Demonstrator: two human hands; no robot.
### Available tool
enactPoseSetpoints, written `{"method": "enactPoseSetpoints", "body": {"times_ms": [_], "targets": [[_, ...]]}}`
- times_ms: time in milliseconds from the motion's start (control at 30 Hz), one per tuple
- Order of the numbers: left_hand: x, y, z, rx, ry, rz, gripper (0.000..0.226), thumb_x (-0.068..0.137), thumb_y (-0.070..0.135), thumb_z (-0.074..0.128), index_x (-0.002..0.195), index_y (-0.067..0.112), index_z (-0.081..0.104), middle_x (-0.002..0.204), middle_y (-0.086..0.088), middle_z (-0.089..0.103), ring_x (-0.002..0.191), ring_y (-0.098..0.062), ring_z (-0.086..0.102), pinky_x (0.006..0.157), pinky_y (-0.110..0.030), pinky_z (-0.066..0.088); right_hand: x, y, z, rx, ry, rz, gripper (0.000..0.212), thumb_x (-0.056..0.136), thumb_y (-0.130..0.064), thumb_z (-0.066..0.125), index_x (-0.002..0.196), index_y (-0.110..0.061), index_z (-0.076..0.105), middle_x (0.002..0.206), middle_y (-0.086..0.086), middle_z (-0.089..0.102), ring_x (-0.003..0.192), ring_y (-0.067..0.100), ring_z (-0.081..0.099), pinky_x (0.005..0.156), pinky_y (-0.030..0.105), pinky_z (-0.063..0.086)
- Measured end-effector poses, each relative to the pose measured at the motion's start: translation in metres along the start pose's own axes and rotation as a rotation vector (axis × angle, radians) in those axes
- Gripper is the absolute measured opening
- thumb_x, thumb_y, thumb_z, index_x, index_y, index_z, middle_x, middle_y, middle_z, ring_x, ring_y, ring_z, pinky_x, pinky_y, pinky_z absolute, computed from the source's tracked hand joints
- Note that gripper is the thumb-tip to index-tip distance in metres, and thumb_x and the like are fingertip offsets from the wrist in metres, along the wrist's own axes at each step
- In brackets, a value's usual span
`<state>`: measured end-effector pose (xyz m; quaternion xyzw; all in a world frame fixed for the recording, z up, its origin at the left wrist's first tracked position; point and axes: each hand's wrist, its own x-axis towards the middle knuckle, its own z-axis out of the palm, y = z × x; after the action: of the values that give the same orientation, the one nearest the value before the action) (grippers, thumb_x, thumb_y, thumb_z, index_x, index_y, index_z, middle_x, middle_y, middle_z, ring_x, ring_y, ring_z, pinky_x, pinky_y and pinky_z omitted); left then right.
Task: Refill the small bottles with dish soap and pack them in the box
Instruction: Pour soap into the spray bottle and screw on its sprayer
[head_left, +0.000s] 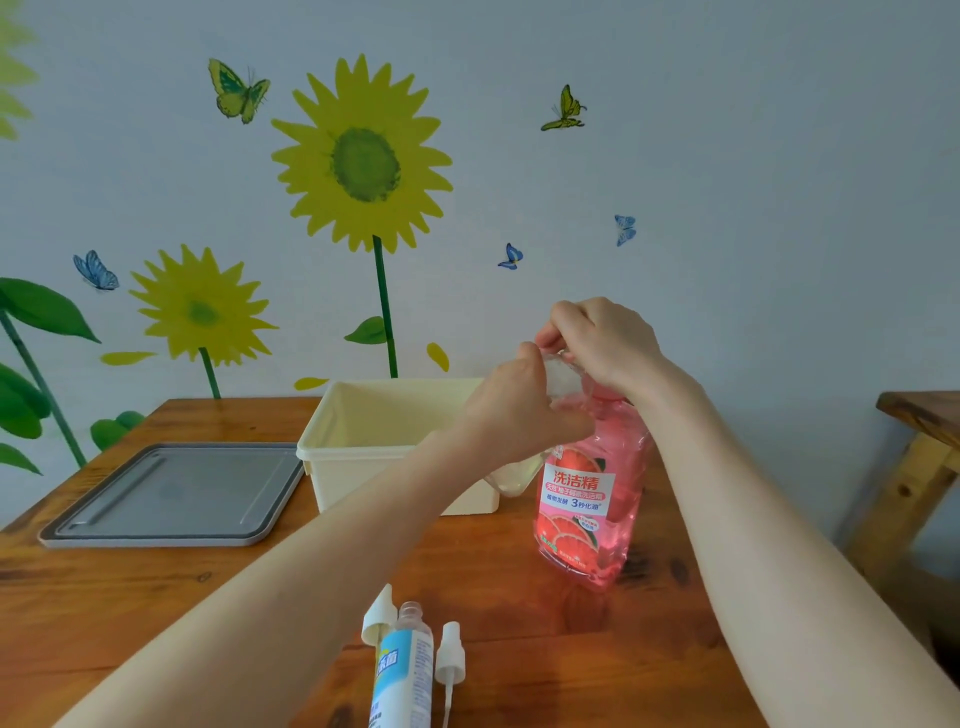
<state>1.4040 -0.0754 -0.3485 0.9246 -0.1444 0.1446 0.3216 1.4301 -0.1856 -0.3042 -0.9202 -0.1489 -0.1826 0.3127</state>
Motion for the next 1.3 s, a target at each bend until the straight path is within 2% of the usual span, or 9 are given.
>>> {"method": "enactPoseSetpoints", "body": {"times_ms": [167, 300, 467, 633, 767, 867, 1000, 1133, 1300], "targets": [[0.004, 0.001, -0.007, -0.003, 0.017, 0.025, 0.054, 0.066, 0.043, 0.069, 0.096, 0.018, 0.031, 0.073, 0.010, 0.046, 0.061, -0.004, 0.048, 0.044, -0.021, 0.033, 0.005, -0.003, -0.008, 0.064, -0.009, 0.004, 0.041, 0.087, -0.031, 0.033, 0.083, -0.022, 0.073, 0.077, -0.016, 0.067, 0.083, 0.014, 0.059, 0.066, 0.020, 0.037], [0.004, -0.003, 0.003, -0.026, 0.001, 0.015, 0.050, 0.066, 0.040, 0.068, 0.095, 0.018, 0.034, 0.073, 0.008, 0.050, 0.061, -0.005, 0.051, 0.046, -0.023, 0.043, 0.002, 0.005, 0.001, 0.034, 0.043, -0.004, 0.041, 0.088, -0.029, 0.033, 0.082, -0.021, 0.073, 0.078, -0.014, 0.068, 0.084, 0.014, 0.058, 0.068, 0.025, 0.038], [0.001, -0.003, 0.003, -0.024, -0.018, 0.000, 0.051, 0.067, 0.040, 0.067, 0.098, 0.017, 0.033, 0.075, 0.007, 0.050, 0.063, -0.005, 0.051, 0.050, -0.026, 0.045, 0.000, 0.004, 0.002, 0.037, 0.010, -0.001, 0.041, 0.089, -0.029, 0.033, 0.084, -0.021, 0.073, 0.084, -0.010, 0.071, 0.084, 0.013, 0.059, 0.067, 0.026, 0.037], [0.004, 0.002, -0.007, -0.038, 0.020, 0.033, 0.055, 0.063, 0.047, 0.068, 0.096, 0.018, 0.034, 0.073, 0.012, 0.046, 0.062, -0.001, 0.048, 0.044, -0.019, 0.033, 0.007, -0.003, -0.010, 0.048, -0.041, 0.011, 0.042, 0.087, -0.031, 0.033, 0.083, -0.021, 0.073, 0.081, -0.012, 0.069, 0.081, 0.014, 0.058, 0.066, 0.023, 0.038], [0.003, -0.001, 0.003, -0.049, 0.006, 0.023, 0.051, 0.066, 0.041, 0.068, 0.097, 0.017, 0.035, 0.076, 0.008, 0.051, 0.065, -0.005, 0.052, 0.051, -0.027, 0.047, 0.003, 0.004, -0.002, 0.040, 0.034, -0.004, 0.041, 0.088, -0.029, 0.033, 0.081, -0.022, 0.073, 0.083, -0.011, 0.071, 0.083, 0.013, 0.060, 0.066, 0.023, 0.037], [0.000, -0.003, 0.005, -0.038, 0.003, 0.004, 0.051, 0.068, 0.040, 0.068, 0.097, 0.017, 0.034, 0.074, 0.007, 0.051, 0.062, -0.006, 0.051, 0.049, -0.025, 0.044, -0.002, 0.004, 0.004, 0.030, 0.053, -0.007, 0.041, 0.089, -0.028, 0.033, 0.082, -0.020, 0.073, 0.084, -0.009, 0.071, 0.085, 0.015, 0.060, 0.067, 0.026, 0.038], [-0.002, 0.001, -0.002, 0.006, -0.004, -0.004, 0.052, 0.068, 0.041, 0.069, 0.097, 0.018, 0.033, 0.075, 0.009, 0.048, 0.064, -0.005, 0.049, 0.048, -0.023, 0.042, -0.001, -0.002, -0.002, 0.002, -0.021, -0.003, 0.042, 0.090, -0.029, 0.031, 0.086, -0.020, 0.073, 0.090, -0.007, 0.071, 0.088, 0.018, 0.060, 0.072, 0.029, 0.038], [0.002, 0.005, -0.006, 0.007, 0.039, 0.034, 0.054, 0.066, 0.043, 0.070, 0.097, 0.018, 0.033, 0.073, 0.012, 0.045, 0.061, -0.001, 0.047, 0.044, -0.020, 0.034, 0.004, -0.002, -0.010, 0.026, 0.005, -0.009, 0.043, 0.088, -0.029, 0.032, 0.083, -0.021, 0.074, 0.080, -0.013, 0.069, 0.081, 0.014, 0.058, 0.063, 0.023, 0.036], [0.001, -0.001, 0.004, -0.025, 0.007, -0.009, 0.052, 0.067, 0.039, 0.068, 0.100, 0.017, 0.035, 0.075, 0.007, 0.052, 0.063, -0.006, 0.053, 0.050, -0.026, 0.047, 0.001, 0.004, 0.004, -0.022, 0.066, -0.033, 0.043, 0.089, -0.027, 0.033, 0.079, -0.019, 0.074, 0.080, -0.008, 0.070, 0.076, 0.017, 0.057, 0.061, 0.023, 0.037]]}}
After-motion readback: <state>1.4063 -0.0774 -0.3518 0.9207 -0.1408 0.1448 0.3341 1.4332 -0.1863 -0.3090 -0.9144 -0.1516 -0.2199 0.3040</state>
